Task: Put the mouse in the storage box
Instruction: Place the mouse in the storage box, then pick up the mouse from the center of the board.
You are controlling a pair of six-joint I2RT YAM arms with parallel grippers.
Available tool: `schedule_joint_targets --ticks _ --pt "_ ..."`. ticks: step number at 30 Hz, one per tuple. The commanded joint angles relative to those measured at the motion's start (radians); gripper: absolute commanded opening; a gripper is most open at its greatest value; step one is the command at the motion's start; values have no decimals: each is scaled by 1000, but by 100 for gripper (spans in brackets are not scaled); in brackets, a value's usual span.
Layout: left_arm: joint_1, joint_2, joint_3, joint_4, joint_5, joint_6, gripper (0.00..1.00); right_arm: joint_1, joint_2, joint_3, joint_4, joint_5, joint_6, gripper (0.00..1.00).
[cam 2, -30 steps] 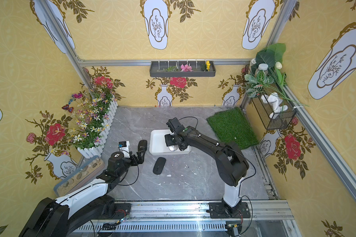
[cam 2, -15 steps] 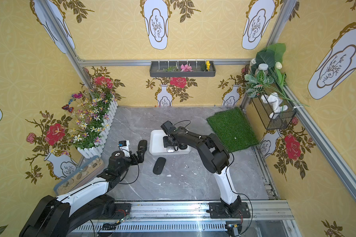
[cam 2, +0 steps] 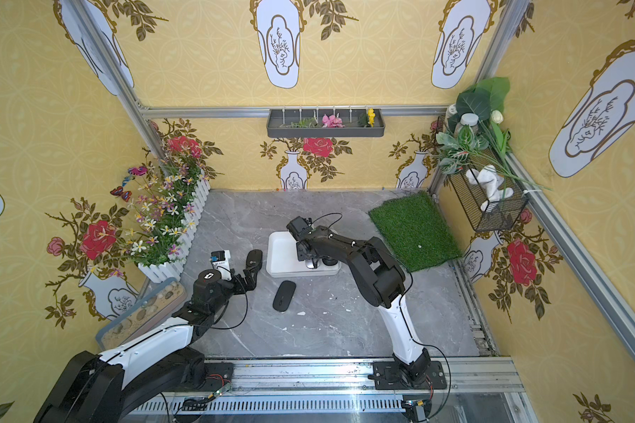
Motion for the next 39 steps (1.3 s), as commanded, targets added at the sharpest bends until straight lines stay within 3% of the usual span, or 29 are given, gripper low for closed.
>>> schedule_joint_targets --ticks 1,5,11,14,17,21,26,30,34,39 --pt "0 -2 -3 2 -26 -7 100 -3 -29 -6 -15 57 9 69" --pt "0 -61 -8 -41 -54 -17 100 -11 -98 -5 -43 5 20 74" --pt "-3 -189 17 -186 -44 -86 99 -14 -403 -193 41 -36 -54 83" --pt "-128 -184 123 -379 -166 -117 97 -31 -594 -395 174 -28 -127 87" --pt "-261 -94 251 -549 -248 -151 97 -51 -726 -585 283 50 -217 91" --pt "-416 110 406 -783 -306 -230 97 -39 -751 -654 220 192 -270 93" --pt "-511 350 569 -950 -305 -285 93 64 -773 -773 371 180 -339 94" --pt "-546 380 594 -925 -291 -326 91 87 -869 -879 537 75 -331 95" --pt "-546 412 585 -901 -266 -323 90 87 -965 -1008 717 -91 -430 99" --pt "-546 463 589 -870 -217 -285 92 89 -984 -1071 732 -148 -515 100"
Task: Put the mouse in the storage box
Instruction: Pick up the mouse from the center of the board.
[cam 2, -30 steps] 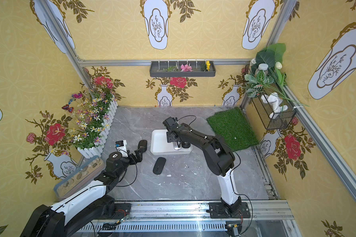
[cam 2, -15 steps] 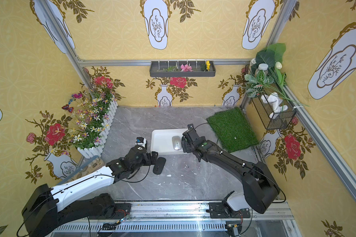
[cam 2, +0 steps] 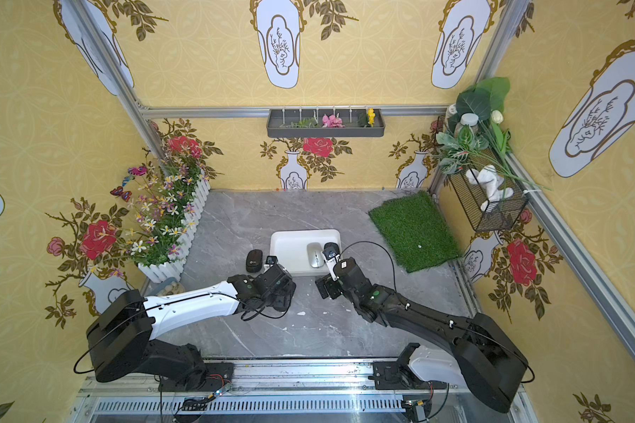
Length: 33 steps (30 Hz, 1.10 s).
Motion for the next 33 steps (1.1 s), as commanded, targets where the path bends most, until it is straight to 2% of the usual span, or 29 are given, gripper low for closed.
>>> schedule_joint_targets --ticks 1,11,15,18,25,31,33 --pt "0 28 4 17 42 25 92 0 -16 -27 88 -67 -73 100" --pt "-5 113 28 47 67 49 91 2 -139 -189 225 -35 -68 97" --pt "-6 138 32 54 70 51 86 2 -143 -196 237 -24 -70 97" --pt "-5 156 33 56 72 50 77 2 -140 -198 242 -24 -71 97" --pt "-6 162 31 59 63 43 73 3 -144 -201 242 -17 -67 97" --pt "-6 199 38 62 78 48 60 2 -135 -198 247 -13 -66 97" --pt "-6 198 40 62 76 48 59 2 -128 -195 246 -13 -66 97"
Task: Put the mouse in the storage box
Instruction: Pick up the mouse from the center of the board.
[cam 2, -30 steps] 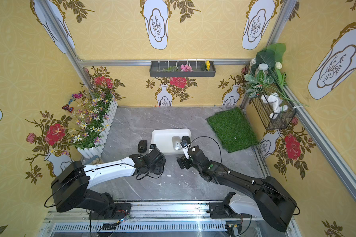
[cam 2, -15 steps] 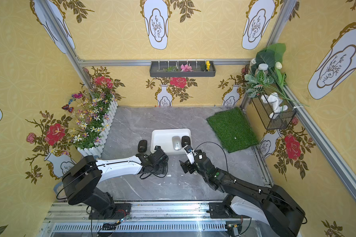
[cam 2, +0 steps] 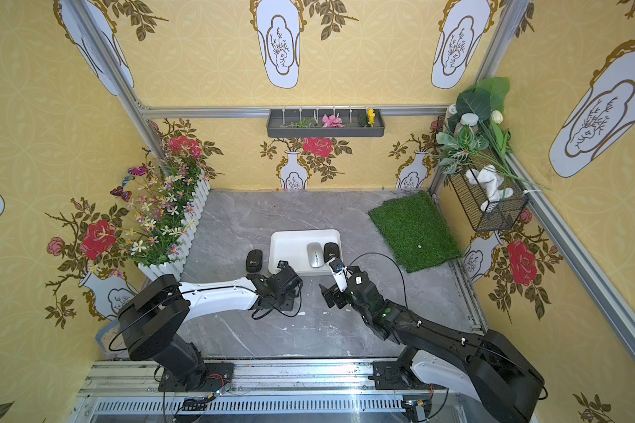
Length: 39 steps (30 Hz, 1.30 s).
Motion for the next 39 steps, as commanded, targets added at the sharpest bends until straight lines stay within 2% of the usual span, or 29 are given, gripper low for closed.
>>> schedule_joint_targets --ticks 1,5,12,16,23,34,37,39 --pt "2 12 -7 4 21 3 59 1 11 7 38 10 -1 97" --pt "1 0 -13 3 16 -2 53 1 22 14 36 12 -2 97" --pt "1 -21 -18 -1 6 -4 51 1 27 17 34 14 1 97" --pt "-6 -38 -9 -22 -3 -7 45 1 34 19 34 15 0 97" --pt "-22 -69 19 -51 -29 -4 42 1 37 20 34 18 0 97" --pt "-30 -167 141 -113 -72 -23 42 1 16 8 44 33 2 97" --pt "-15 -139 203 -110 -104 26 42 1 4 2 49 37 3 97" --pt "26 -92 259 -97 -68 59 41 1 0 0 51 38 3 97"
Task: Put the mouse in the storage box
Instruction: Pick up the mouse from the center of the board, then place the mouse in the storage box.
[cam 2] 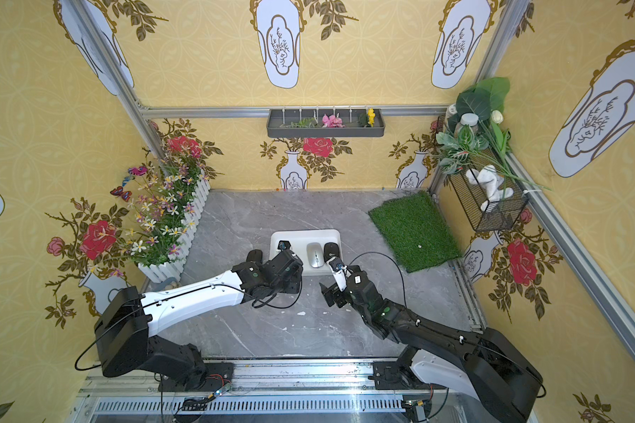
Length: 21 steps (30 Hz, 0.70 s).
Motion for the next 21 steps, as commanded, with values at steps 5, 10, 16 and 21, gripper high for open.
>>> schedule_joint_targets --ticks 5,10,16,21 --pt "153 177 152 79 93 79 39 1 -14 -9 55 20 0 97" --pt "218 345 265 84 152 102 38 1 -40 -23 65 29 -1 97" --pt "241 457 327 73 166 75 37 0 -47 -29 74 30 -4 97" --pt "243 478 317 78 153 43 37 1 -31 -21 75 25 -9 97"
